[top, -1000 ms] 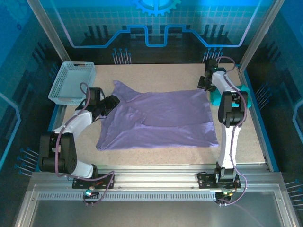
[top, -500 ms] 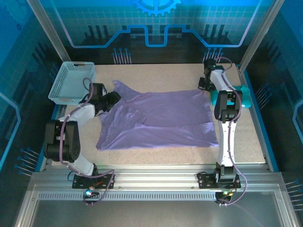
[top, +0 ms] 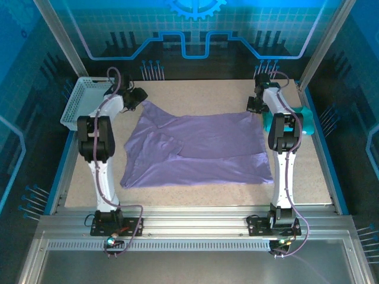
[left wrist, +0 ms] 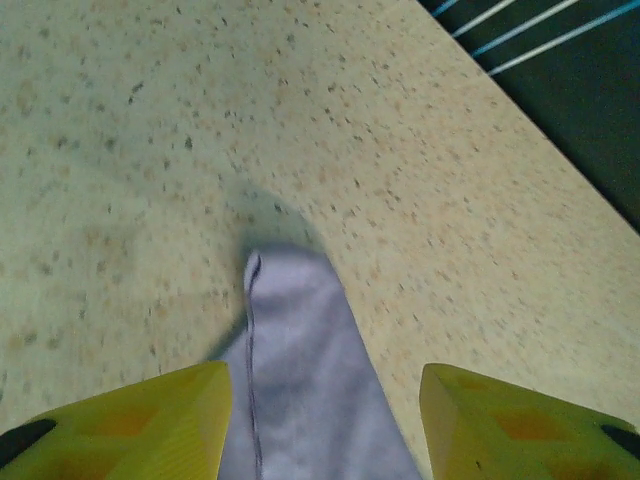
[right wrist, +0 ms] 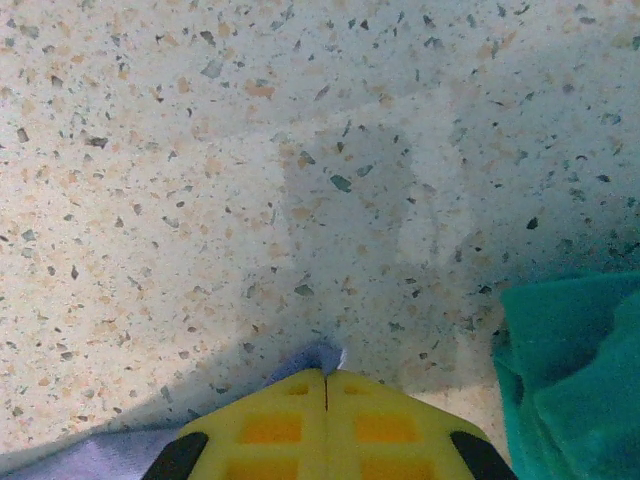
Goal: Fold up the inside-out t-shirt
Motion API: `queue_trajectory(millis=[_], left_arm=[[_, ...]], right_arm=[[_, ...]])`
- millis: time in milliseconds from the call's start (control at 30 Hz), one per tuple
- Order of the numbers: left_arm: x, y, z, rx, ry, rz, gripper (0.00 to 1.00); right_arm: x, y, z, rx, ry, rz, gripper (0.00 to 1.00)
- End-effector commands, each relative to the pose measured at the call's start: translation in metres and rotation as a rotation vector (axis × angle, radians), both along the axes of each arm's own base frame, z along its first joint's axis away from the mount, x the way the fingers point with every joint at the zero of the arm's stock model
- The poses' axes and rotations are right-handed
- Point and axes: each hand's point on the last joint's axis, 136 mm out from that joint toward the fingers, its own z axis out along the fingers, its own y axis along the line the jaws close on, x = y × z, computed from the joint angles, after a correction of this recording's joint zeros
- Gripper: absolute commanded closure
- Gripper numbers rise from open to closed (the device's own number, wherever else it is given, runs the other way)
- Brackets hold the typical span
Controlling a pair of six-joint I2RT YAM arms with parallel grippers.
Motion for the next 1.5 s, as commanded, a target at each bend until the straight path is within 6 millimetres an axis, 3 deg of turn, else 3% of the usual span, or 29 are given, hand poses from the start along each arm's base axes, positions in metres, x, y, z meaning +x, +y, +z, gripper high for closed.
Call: queue_trajectory(millis=[0, 200, 333, 800, 967, 1133, 1267, 1367, 1467], left_arm=[[-0.002, 0.004, -0.021, 0.041, 0.120, -0.053, 0.47], [0.022, 0.010, -0.048, 0.030, 0.180, -0.079, 0.47], [0.030, 0.002, -0.062, -0.029, 0.195, -0.091, 0.49], [0.041, -0.002, -0.068, -0.116, 0.168, -0.083, 0.85], [0.042, -0.001, -0.063, -0.107, 0.159, -0.088, 0.91], [0.048, 0.001, -0.036, -0.095, 0.101, -0.096, 1.00], [0.046, 0.001, 0.008, -0.100, 0.041, -0.105, 1.00], [0.031, -0.003, 0.041, -0.115, 0.003, -0.110, 1.00], [0.004, -0.008, 0.071, -0.141, -0.040, -0.096, 1.00]], right_arm=[[-0.001, 0.002, 0.016, 0.026, -0.024, 0.027, 1.00], [0.001, 0.007, 0.018, 0.055, -0.040, 0.035, 1.00], [0.002, 0.008, 0.020, 0.060, -0.047, 0.038, 1.00], [0.003, 0.010, 0.018, 0.066, -0.051, 0.047, 1.00], [0.006, 0.011, 0.018, 0.068, -0.052, 0.051, 1.00], [0.012, 0.012, 0.027, 0.075, -0.079, 0.054, 1.00], [0.018, 0.013, 0.051, 0.077, -0.135, 0.074, 1.00], [0.020, 0.018, 0.072, 0.085, -0.199, 0.124, 1.00], [0.015, 0.025, 0.095, 0.096, -0.258, 0.191, 1.00]])
